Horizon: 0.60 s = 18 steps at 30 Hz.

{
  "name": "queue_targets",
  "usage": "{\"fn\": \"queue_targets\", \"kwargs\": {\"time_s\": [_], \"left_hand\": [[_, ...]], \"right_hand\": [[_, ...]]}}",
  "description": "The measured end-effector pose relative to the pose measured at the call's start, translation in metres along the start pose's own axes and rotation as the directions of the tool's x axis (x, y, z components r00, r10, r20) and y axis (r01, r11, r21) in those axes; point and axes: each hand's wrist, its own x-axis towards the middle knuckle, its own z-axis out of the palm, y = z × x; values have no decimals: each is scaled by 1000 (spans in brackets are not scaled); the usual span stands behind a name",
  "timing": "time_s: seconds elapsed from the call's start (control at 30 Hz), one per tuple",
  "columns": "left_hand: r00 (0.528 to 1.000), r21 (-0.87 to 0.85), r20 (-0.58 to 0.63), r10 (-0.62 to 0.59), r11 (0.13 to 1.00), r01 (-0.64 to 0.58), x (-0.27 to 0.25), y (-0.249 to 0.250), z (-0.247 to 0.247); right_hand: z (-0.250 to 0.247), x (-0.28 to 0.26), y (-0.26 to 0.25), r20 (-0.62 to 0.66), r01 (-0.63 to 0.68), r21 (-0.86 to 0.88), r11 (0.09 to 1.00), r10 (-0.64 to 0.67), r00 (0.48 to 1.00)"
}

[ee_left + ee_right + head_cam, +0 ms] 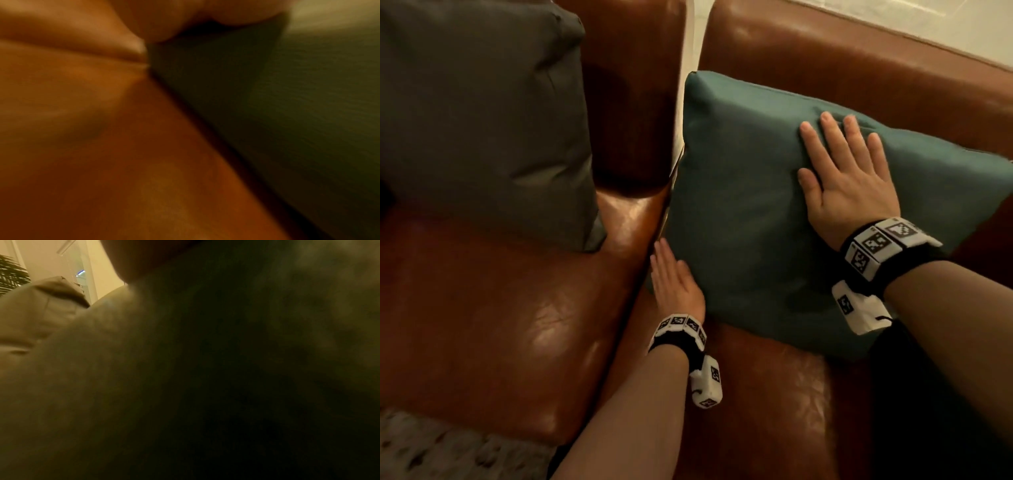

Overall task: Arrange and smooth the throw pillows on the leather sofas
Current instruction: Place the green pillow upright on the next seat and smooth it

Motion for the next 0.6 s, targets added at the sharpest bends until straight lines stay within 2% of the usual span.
{"fn": "queue_targets", "kwargs": {"time_s": [0.03, 0.1, 0.17, 0.2, 0.23, 0.3, 0.33, 0.37, 0.43, 0.5, 0.53, 0.57, 0.6], "left_hand": [[997, 29, 37, -66, 997, 65, 4, -6, -1], [986, 75, 104, -127, 990, 120, 12, -9, -3], [989, 57, 47, -142, 989, 139, 9, 5, -10], [997, 28, -26, -72, 997, 73, 5, 17, -14], [995, 7, -87, 48, 999, -48, 0, 31, -18], [946, 39, -73, 316, 949, -314, -5, 53, -16], [929, 81, -39, 367, 928, -363, -4, 57, -10], [946, 109, -28, 324, 941, -319, 0, 56, -4], [996, 105, -67, 50, 993, -43, 13, 35, 2], [974, 138, -10, -227, 964, 227, 23, 5, -1], [951, 160, 48, -304, 943, 293, 25, -6, -6], [940, 170, 95, -326, 936, 307, 26, -12, -14], [951, 170, 109, -291, 948, 270, 27, -12, -21]], "right_hand": [[0, 0, -1, 0, 2, 0, 1000, -2, 1000], [0, 0, -2, 0, -1, -3, 1000, 1, 1000], [0, 1, -2, 6, -4, 4, 1000, 4, 1000], [-1, 1, -1, 11, -6, 8, 1000, 6, 1000], [-1, 1, 0, 15, -10, 9, 1000, 9, 1000], [-1, 1, 1, 7, -13, 7, 1000, 13, 1000], [-1, 1, -1, -1, -10, 2, 1000, 10, 1000], [-1, 0, -2, -11, -4, -6, 1000, 4, 1000], [-2, -1, 0, -28, -18, -28, 999, 17, 999], [-4, -8, 15, -34, -106, -31, 994, 105, 994], [-4, -14, 28, -35, -165, -26, 986, 164, 986], [-2, -22, 43, -36, -221, -16, 975, 220, 975], [-1, -31, 59, -35, -278, -2, 961, 278, 960]]}}
